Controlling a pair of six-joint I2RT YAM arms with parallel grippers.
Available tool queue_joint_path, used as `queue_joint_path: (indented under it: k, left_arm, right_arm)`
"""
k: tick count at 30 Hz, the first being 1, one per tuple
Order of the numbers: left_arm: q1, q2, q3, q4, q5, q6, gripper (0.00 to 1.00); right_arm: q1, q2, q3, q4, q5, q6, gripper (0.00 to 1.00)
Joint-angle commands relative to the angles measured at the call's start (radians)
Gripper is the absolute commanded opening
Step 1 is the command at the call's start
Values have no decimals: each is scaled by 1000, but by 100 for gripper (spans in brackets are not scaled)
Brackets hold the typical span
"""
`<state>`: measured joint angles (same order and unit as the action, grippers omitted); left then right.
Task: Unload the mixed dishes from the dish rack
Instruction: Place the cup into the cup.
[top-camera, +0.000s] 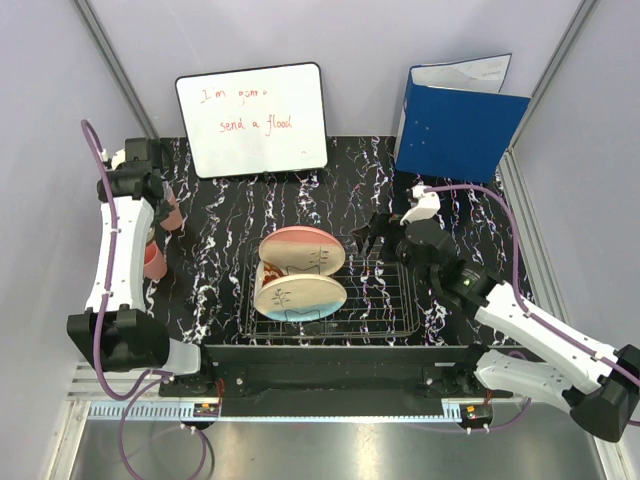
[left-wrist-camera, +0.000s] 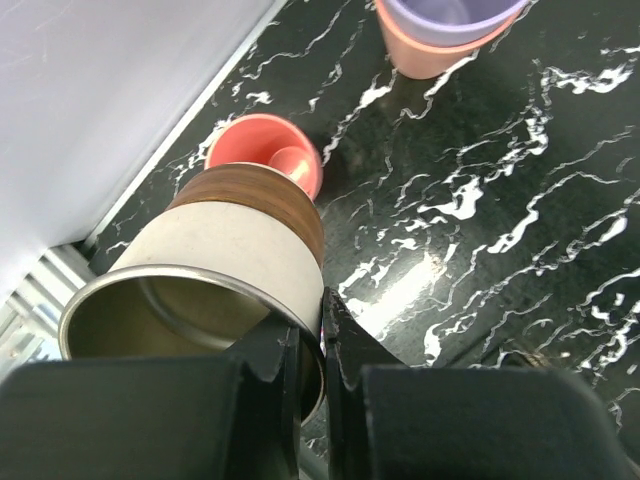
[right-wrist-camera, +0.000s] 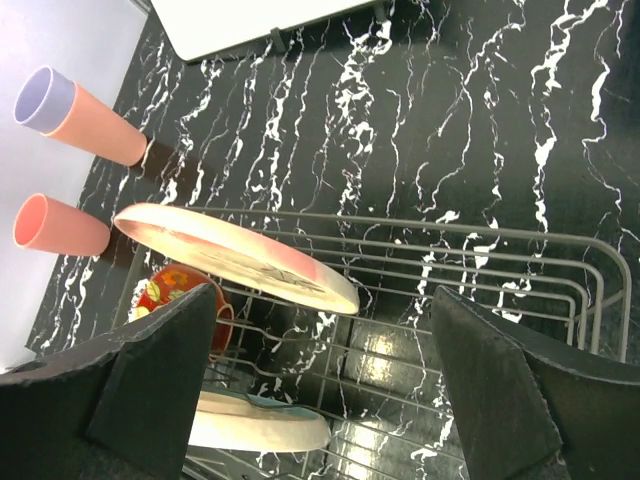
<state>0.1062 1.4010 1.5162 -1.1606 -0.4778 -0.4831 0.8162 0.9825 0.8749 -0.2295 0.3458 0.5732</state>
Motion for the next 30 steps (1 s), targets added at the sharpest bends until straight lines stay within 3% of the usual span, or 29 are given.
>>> queue_joint_path:
  k: [1, 11, 30]
  left_arm:
    - [13, -4, 64, 58, 43, 15, 0]
    - [102, 58, -22, 107, 137, -17, 0]
    - [191, 41, -132, 173, 174, -112, 0]
  right_arm:
    - [-5, -48, -40, 50, -8, 7, 95]
    - [-5, -62, -31, 53, 1, -52, 95]
    - [-3, 73, 62, 7, -76, -9, 94]
